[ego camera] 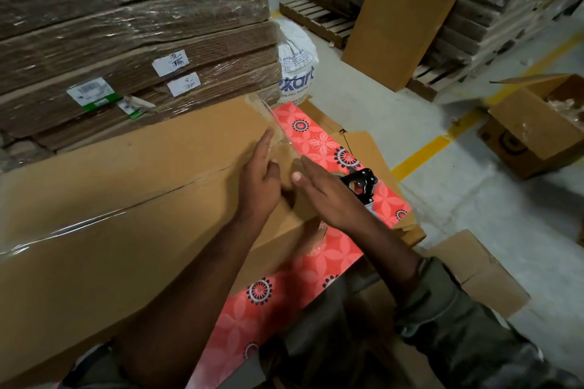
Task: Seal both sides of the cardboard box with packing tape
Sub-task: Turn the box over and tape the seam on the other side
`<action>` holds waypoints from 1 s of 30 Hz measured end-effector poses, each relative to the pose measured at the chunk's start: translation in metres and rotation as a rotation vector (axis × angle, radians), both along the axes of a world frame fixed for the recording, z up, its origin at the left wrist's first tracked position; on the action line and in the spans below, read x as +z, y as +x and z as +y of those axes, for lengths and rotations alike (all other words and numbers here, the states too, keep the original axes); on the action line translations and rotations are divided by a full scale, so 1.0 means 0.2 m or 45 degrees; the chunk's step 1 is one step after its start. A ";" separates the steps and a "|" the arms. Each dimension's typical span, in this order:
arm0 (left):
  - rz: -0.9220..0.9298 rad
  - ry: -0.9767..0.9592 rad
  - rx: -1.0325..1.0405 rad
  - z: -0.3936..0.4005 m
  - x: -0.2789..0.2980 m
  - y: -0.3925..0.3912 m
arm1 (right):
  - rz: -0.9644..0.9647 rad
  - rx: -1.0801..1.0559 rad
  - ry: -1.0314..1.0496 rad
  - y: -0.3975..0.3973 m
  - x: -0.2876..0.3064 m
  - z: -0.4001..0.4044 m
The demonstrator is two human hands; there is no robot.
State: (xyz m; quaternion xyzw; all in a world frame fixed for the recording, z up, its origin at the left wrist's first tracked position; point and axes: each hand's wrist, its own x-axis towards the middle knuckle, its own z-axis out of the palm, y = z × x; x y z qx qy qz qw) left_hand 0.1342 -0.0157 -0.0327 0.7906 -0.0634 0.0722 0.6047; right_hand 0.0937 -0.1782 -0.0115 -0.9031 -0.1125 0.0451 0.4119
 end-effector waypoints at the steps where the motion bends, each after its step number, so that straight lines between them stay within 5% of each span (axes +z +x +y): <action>1: -0.050 0.059 0.025 0.05 0.02 0.03 | 0.016 0.005 -0.019 0.04 0.00 0.02; 5: -0.213 0.633 0.077 0.33 0.06 0.17 | 0.110 0.027 -0.078 0.23 -0.02 0.12; 10: -0.012 1.316 -0.009 0.59 0.02 0.27 | 0.119 -0.227 -0.038 0.46 -0.04 0.20; 17: 0.051 1.442 -0.010 0.59 -0.08 0.23 | 0.373 -0.221 0.017 0.64 0.03 0.22; 30: -0.003 1.484 0.062 0.58 -0.14 0.24 | 0.434 -0.185 0.107 1.06 0.05 0.42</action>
